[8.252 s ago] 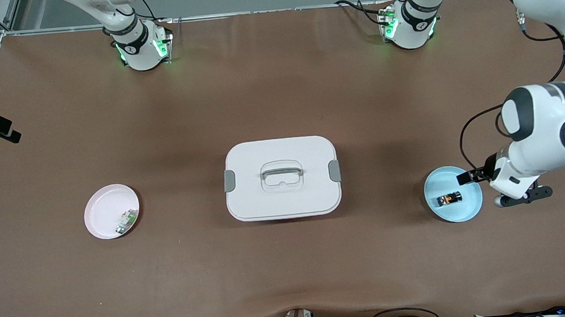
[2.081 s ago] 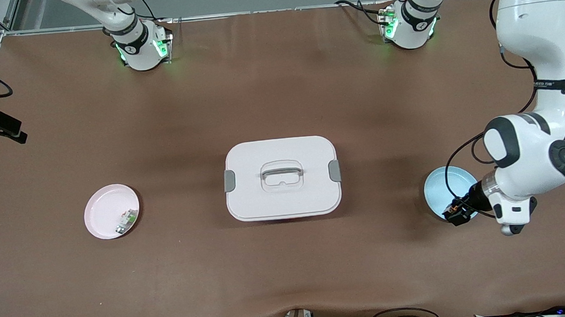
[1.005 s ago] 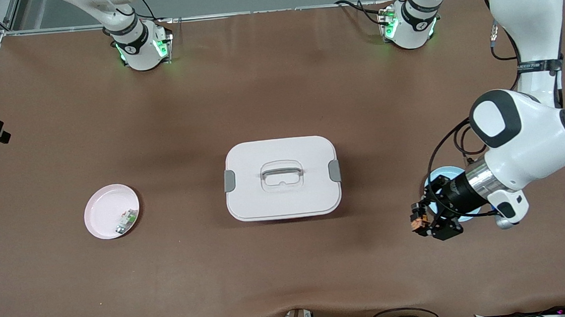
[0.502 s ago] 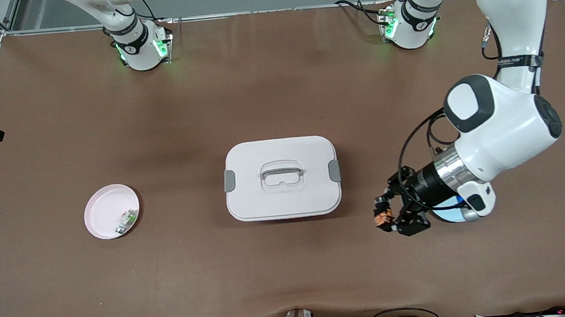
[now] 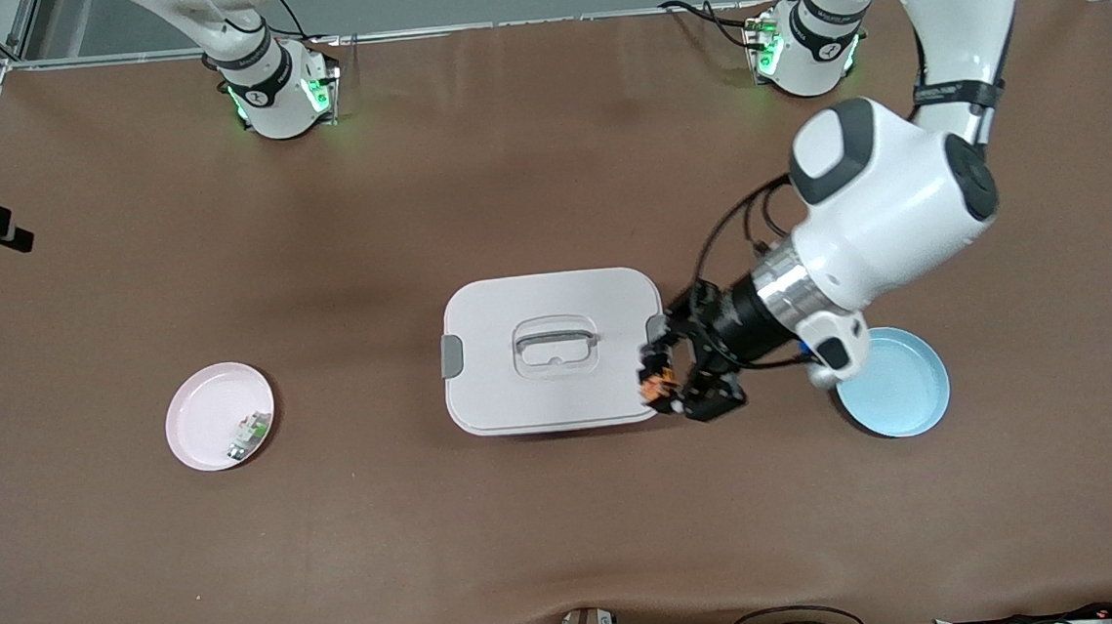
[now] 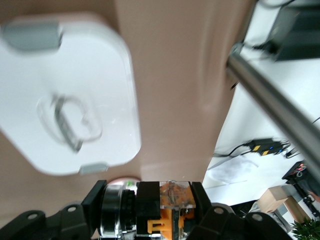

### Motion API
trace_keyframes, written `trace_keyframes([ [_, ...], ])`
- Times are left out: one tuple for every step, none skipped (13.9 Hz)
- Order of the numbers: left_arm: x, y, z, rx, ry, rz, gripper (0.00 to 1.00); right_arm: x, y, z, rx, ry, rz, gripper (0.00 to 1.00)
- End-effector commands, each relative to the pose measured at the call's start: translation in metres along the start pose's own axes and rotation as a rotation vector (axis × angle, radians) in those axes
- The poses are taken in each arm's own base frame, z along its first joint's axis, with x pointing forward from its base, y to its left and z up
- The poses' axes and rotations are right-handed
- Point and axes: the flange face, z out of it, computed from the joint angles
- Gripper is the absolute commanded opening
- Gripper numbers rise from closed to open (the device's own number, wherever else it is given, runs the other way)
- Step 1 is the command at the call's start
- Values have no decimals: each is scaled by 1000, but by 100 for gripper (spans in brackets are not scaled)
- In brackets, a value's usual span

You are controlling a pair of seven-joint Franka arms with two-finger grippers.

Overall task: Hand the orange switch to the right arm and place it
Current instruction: 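Lift the switch with the left gripper and carry it over the white box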

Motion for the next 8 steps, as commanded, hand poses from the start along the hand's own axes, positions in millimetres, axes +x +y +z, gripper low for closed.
trace_keyframes([
  [-55, -31, 21, -12, -28, -29, 39, -5, -4, 1, 120, -6, -23, 100],
  [-66, -38, 25, -14, -39, -67, 39, -5, -13, 4, 168, -9, -35, 100],
  [-72, -38, 25, -36, -55, -117, 39, -6, -25, 2, 228, -3, -52, 100],
  [-83, -41, 25, -67, -79, -158, 39, -5, -36, 2, 270, 0, -72, 100],
  [-100, -51, 30, -88, -100, -185, 39, -3, -52, 4, 287, 1, -101, 100],
  [-110, -57, 34, -101, -115, -202, 39, -2, -66, 5, 299, 3, -123, 100],
  [-115, -61, 38, -108, -126, -223, 39, -1, -83, 9, 334, -8, -151, 100],
  [-123, -68, 45, -111, -137, -247, 39, -1, -104, 22, 365, -33, -178, 100],
])
